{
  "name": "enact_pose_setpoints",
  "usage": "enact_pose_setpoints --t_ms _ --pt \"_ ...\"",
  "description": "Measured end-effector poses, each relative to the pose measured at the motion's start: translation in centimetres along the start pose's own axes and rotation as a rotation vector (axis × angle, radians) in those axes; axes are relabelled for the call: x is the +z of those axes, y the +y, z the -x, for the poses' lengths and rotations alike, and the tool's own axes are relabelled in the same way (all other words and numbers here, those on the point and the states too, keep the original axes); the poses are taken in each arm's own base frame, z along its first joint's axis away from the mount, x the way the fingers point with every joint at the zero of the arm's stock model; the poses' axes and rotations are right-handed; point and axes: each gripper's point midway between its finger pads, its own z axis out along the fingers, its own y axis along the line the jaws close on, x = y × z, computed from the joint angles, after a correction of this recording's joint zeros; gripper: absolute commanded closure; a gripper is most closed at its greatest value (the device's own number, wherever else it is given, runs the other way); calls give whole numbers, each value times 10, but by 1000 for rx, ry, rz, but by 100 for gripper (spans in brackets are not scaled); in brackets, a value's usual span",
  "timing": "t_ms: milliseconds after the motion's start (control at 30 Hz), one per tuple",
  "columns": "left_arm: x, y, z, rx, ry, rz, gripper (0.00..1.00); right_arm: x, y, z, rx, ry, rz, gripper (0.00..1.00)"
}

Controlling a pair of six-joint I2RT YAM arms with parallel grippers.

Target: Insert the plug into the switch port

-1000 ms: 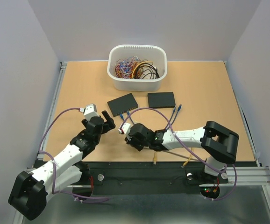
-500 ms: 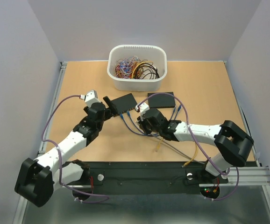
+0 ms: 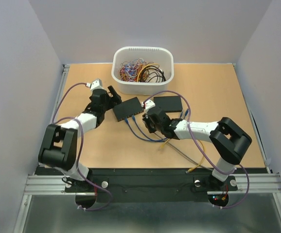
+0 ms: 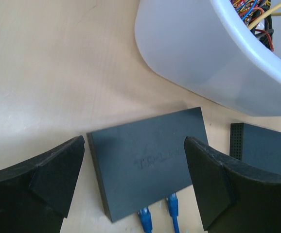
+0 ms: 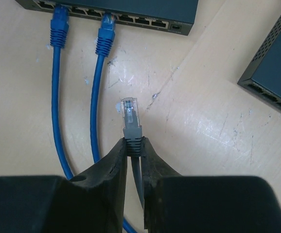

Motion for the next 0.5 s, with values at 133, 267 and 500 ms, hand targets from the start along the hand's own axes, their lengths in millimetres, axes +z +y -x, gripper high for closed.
enact_pose_setpoints --t_ms 133,267,500 --pt "35 -8 -4 24 55 -52 6 4 -3 -6 2 16 -11 100" --pt "57 -11 -14 29 112 -91 6 5 -5 -6 12 17 -20 100" --pt "72 -7 -41 21 206 -135 8 6 -16 -5 32 13 -56 99"
